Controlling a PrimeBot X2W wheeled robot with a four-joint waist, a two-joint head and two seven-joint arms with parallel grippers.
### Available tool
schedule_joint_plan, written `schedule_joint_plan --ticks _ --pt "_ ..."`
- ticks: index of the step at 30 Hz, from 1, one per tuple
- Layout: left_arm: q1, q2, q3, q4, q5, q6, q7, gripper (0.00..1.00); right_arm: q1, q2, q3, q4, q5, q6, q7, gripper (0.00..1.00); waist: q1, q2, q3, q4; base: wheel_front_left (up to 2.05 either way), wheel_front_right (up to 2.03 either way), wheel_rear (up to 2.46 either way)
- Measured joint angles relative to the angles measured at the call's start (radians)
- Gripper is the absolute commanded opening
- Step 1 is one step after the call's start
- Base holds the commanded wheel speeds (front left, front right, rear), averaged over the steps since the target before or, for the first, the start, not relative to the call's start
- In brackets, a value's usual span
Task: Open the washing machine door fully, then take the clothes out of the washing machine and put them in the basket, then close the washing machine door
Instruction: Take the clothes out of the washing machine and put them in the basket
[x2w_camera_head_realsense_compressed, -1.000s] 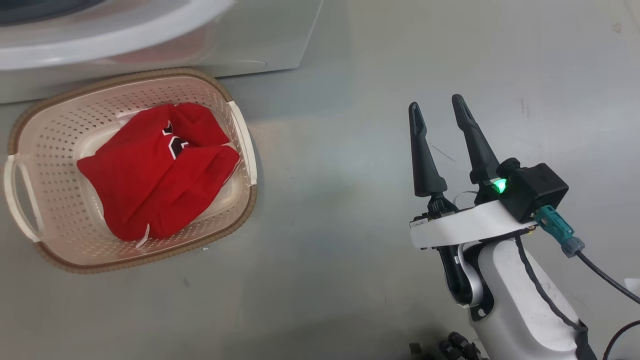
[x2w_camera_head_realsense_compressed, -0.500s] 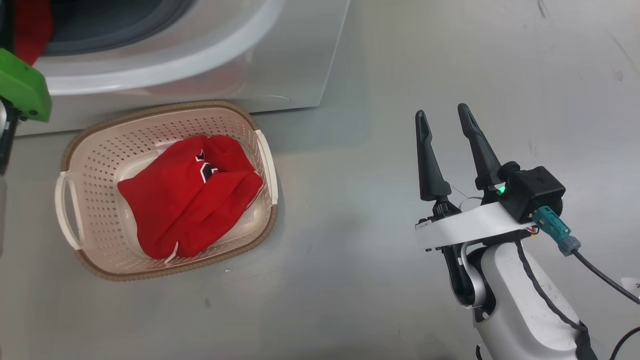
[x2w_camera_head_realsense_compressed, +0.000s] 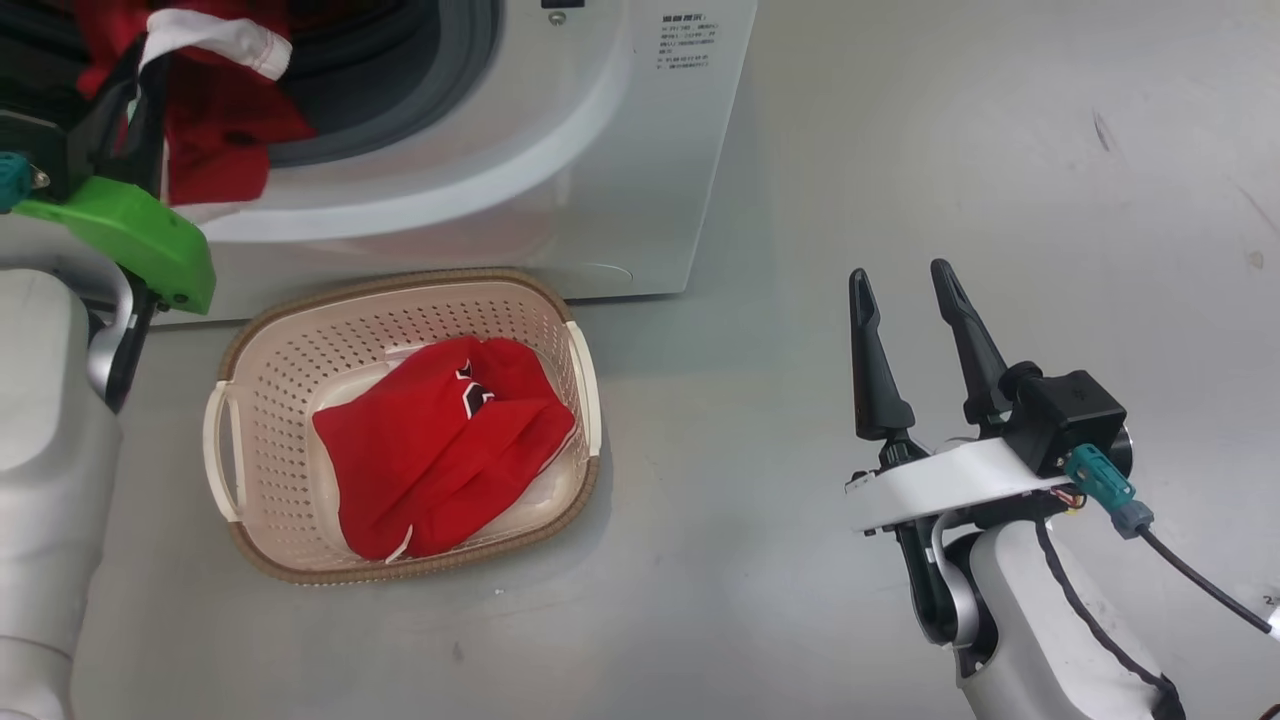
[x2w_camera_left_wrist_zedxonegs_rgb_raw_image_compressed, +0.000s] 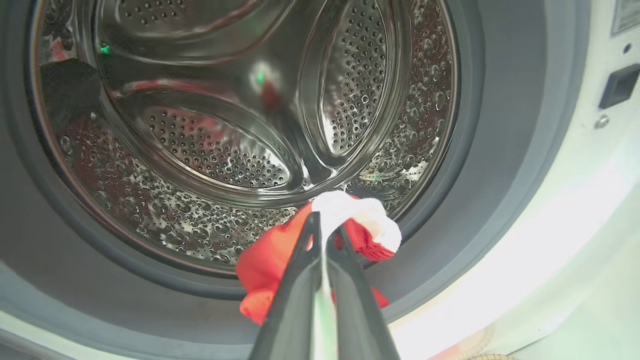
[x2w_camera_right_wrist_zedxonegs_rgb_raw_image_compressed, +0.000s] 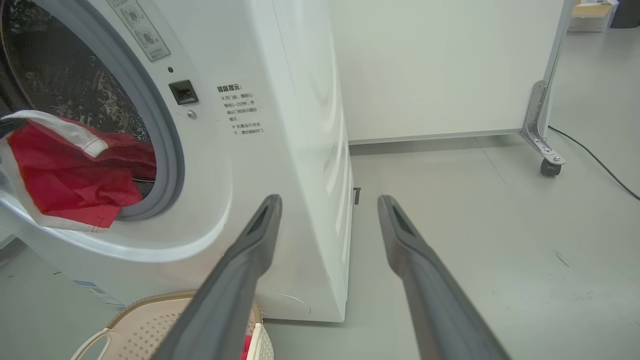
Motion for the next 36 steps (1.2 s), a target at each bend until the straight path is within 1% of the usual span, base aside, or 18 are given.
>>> schedule_joint_plan --ticks 7,8,9,13,16,20,25,29,36 --pt "0.043 -0.016 0.02 -0.09 -0.023 0.0 -0.003 0.0 0.027 0.0 -0.008 0.015 0.0 0.0 0.0 1.0 0.0 0.0 -0.053 0.018 0.0 0.0 0.0" --pt "0.044 -0.024 0.033 -0.151 -0.023 0.0 -0.003 0.0 0.032 0.0 -0.011 0.017 -0.002 0.001 0.0 1.0 0.0 0.0 -0.069 0.024 0.0 0.0 0.0" --pt "0.044 -0.024 0.033 -0.151 -0.023 0.0 -0.003 0.0 0.032 0.0 -0.011 0.017 -0.002 0.001 0.0 1.0 0.0 0.0 -0.069 0.024 0.0 0.0 0.0" --pt "0.053 -0.029 0.064 -0.25 -0.023 0.0 -0.007 0.0 0.044 0.0 -0.014 0.022 -0.004 0.002 0.0 1.0 0.0 0.0 -0.098 0.035 0.0 0.0 0.0" --pt "0.082 -0.029 0.069 -0.302 -0.012 0.0 -0.007 0.0 0.047 0.0 -0.017 0.023 -0.004 0.011 0.0 1.0 -0.0001 0.0 -0.116 0.043 0.0 0.0 0.0" --pt "0.131 -0.035 0.089 -0.37 -0.012 0.0 -0.007 0.0 0.056 0.0 -0.016 0.025 -0.004 0.012 0.0 1.0 0.0 0.0 -0.137 0.05 0.0 0.0 0.0" --pt "0.147 -0.041 0.124 -0.478 -0.012 0.001 -0.007 0.0 0.066 0.0 -0.011 0.025 -0.004 0.02 0.0 1.0 0.0 0.0 -0.151 0.056 0.0 0.0 0.0" --pt "0.163 -0.045 0.141 -0.564 0.002 0.012 -0.008 0.0 0.066 0.0 -0.013 0.026 -0.004 0.022 0.0 1.0 0.0 0.0 -0.156 0.058 0.0 0.0 0.0" --pt "0.213 -0.053 0.154 -0.639 0.015 0.012 -0.008 0.0 0.067 0.0 -0.011 0.026 -0.003 0.028 0.0 1.0 -0.0001 0.0 -0.166 0.062 0.0 0.0 0.0"
